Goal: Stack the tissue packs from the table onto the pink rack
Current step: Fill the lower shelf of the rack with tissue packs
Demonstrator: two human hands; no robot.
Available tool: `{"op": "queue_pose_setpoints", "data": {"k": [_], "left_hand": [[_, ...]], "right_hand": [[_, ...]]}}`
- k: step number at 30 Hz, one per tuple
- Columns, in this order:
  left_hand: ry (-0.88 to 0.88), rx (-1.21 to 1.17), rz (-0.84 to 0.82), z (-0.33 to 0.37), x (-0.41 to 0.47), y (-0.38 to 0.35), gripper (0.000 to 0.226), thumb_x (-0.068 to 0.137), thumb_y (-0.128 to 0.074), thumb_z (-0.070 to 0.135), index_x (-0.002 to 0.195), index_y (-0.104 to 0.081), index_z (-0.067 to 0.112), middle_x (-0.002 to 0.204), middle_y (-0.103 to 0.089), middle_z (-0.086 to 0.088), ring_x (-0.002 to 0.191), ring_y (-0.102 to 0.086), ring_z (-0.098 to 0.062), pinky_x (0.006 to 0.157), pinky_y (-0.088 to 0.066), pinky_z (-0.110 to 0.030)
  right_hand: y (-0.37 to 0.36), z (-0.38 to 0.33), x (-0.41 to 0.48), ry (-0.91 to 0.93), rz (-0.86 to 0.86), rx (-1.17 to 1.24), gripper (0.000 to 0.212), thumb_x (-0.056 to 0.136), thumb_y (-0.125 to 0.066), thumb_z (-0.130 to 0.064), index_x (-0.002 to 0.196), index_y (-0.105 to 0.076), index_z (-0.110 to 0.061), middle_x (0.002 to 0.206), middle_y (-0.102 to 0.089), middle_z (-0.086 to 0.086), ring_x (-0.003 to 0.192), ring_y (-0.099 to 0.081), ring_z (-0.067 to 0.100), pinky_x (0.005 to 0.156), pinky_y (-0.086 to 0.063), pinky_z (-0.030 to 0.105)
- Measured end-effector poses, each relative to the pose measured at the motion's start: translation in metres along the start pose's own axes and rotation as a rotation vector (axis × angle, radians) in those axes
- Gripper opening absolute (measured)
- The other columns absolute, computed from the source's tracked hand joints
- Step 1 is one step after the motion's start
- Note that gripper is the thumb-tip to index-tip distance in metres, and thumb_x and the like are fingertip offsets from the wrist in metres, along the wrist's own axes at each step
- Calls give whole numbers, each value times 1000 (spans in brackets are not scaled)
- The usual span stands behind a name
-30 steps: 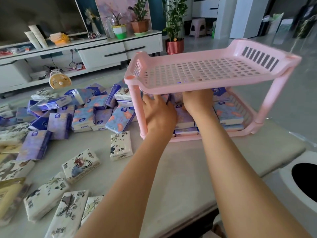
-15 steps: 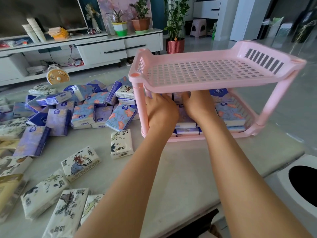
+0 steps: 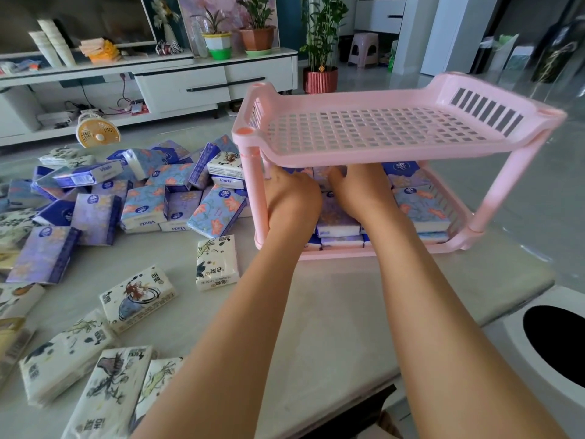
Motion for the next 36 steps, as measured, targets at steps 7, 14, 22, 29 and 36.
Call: {"op": "queue_pose_setpoints", "data": {"k": [7,14,22,29,36], "left_hand": [[-111,242,-68,8,-19,3,43,94,-37,16,133,-33,-3,133,-40,-21,122,-41,-35,97,-34,-38],[-288,536,81,-8,-85,4,45,81,-30,6,124,-42,3,130,-43,-19,121,-42,-33,98,-36,-38],[-289,695,-85,-29,-98,5,65,86,-40,16,142,-12,-1,149,-14,-17,138,-16,-31,108,-24,-41],[-328,655,-67,-29,-98,13,55,84,-43,13,135,-25,6,140,-27,-10,122,-34,-26,91,-34,-34],[-327,604,-46,-25,-99,15,49,84,-41,10,133,-30,10,131,-34,-8,118,-35,-28,92,-32,-34]], "right_hand": [[9,0,-4,-25,55,75,9,91,-41,-9,82,-41,-9,69,-42,5,75,-43,22,58,-25,27],[36,7,-25,-73,130,-2,23,85,-44,1,99,-61,-2,100,-65,16,92,-61,35,74,-45,32],[29,-4,-72,148,-136,-248,45,77,-61,-7,122,-59,-14,123,-61,4,113,-49,29,96,-37,32],[31,-4,-80,182,-137,-447,39,83,-57,-18,122,-59,-22,123,-61,-3,118,-41,30,91,-33,32],[30,-5,-67,146,29,-261,33,84,-56,-11,116,-62,-9,111,-66,11,105,-52,35,89,-39,37]]}}
Point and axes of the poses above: each hand's wrist, its own x-axis towards the middle knuckle, its own y-axis out of the back of the hand, z = x × y, the point moved 2 cm from there along x, towards the middle knuckle
